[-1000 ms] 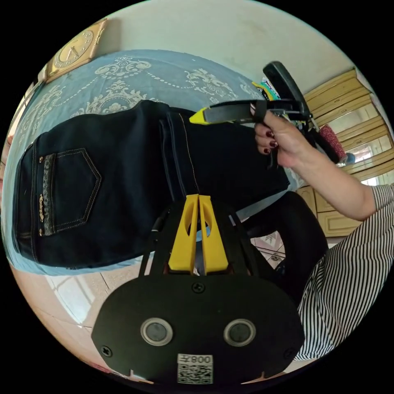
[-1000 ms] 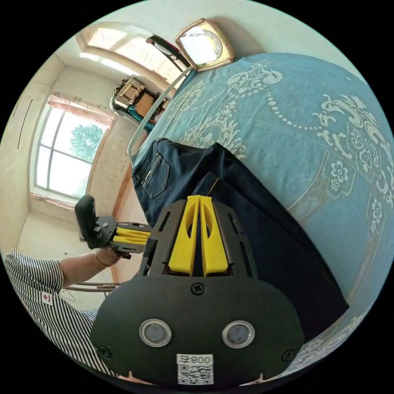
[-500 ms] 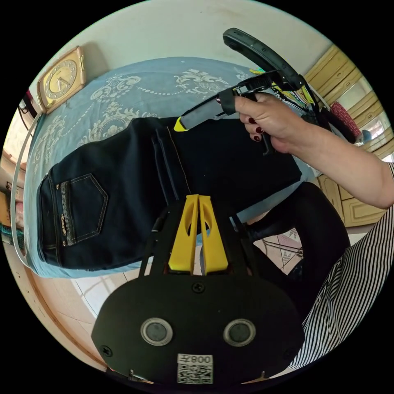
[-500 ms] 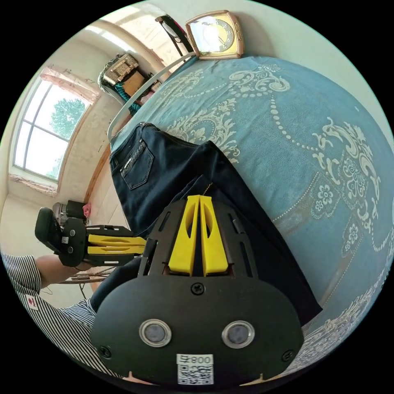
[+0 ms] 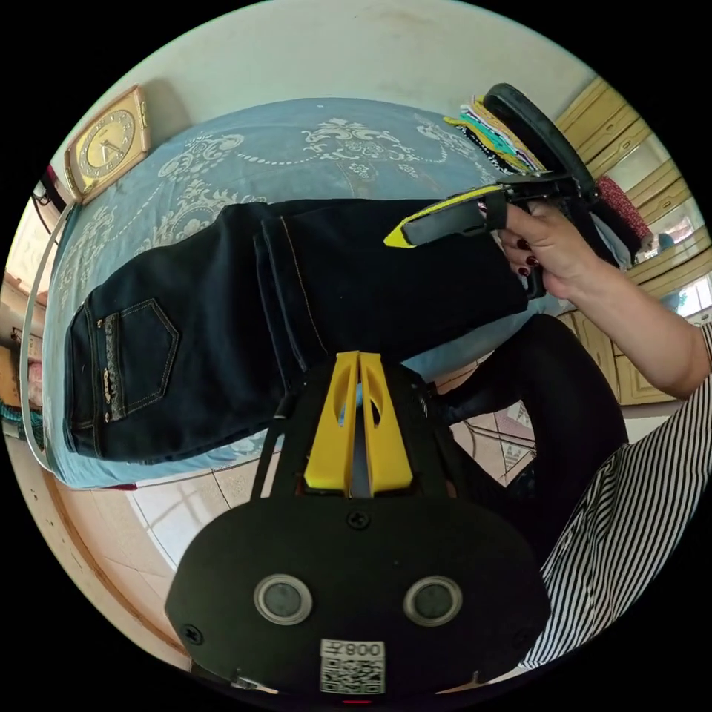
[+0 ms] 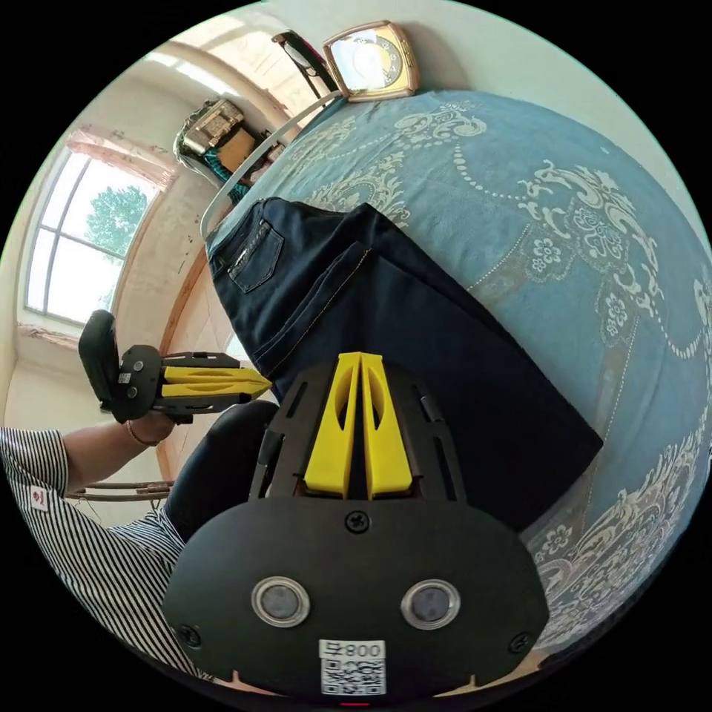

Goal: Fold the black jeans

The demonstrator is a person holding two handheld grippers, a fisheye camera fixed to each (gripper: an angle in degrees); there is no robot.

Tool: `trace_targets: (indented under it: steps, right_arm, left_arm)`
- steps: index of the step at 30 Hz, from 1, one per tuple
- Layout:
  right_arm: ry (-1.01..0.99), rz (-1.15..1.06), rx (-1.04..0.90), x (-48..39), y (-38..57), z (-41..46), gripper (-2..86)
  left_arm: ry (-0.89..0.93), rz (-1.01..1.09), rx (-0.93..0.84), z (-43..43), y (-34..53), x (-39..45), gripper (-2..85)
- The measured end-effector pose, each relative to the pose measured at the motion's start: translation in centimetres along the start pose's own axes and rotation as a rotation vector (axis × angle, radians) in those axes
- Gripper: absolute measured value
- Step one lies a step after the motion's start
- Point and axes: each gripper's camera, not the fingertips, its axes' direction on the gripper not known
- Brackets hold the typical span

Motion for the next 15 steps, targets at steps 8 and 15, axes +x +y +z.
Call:
trace_targets:
  steps: [8, 15]
  right_arm:
    - [-0.175, 0.345, 0.278, 11.5, 24.1, -10.0, 5.3]
    - [-0.296, 0.506, 0.293, 17.2, 36.8, -9.6, 8.4]
  left_arm:
    - [0.063, 0.14, 0.059, -0.8, -1.0, 7.9, 0.4]
    - [0.134, 0.258, 0.017, 0.3, -2.8, 15.1, 1.0]
